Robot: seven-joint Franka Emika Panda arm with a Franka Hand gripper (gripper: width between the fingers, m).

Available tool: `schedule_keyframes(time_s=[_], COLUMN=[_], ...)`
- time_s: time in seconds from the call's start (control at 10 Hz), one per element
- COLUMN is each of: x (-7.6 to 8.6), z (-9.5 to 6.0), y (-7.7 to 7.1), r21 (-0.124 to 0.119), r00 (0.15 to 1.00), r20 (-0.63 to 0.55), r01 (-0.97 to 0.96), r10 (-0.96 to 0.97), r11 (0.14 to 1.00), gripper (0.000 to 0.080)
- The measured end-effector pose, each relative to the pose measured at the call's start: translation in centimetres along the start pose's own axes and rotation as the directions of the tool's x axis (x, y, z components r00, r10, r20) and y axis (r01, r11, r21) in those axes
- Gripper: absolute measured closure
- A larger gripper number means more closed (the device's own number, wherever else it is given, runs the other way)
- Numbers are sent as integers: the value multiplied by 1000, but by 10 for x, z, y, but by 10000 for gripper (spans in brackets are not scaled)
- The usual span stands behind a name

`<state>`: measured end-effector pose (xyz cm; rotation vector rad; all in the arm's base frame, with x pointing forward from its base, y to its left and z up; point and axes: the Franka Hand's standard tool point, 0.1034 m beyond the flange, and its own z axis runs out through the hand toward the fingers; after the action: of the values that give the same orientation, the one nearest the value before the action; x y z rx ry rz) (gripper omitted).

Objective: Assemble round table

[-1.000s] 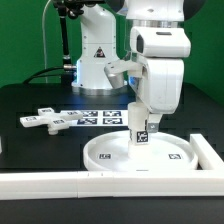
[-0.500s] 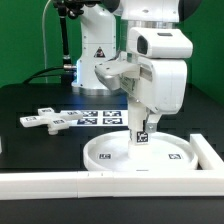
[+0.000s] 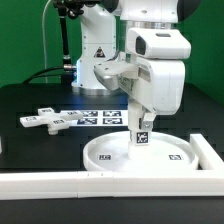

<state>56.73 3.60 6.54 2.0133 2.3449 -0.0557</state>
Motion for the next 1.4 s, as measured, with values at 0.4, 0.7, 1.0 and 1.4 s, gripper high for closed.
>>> schedule_keyframes(time_s=[0.4, 0.7, 1.0, 1.4], x=[4, 4, 4, 5], z=[0, 0, 0, 2], y=[-2, -3, -3, -7], r21=[53, 46, 39, 56], r00=[881, 781, 637, 159], r20=[33, 42, 48, 36], r01=[-473, -624, -771, -986], r10=[472, 623, 769, 987], r11=[880, 780, 636, 157], gripper=[391, 390, 390, 390])
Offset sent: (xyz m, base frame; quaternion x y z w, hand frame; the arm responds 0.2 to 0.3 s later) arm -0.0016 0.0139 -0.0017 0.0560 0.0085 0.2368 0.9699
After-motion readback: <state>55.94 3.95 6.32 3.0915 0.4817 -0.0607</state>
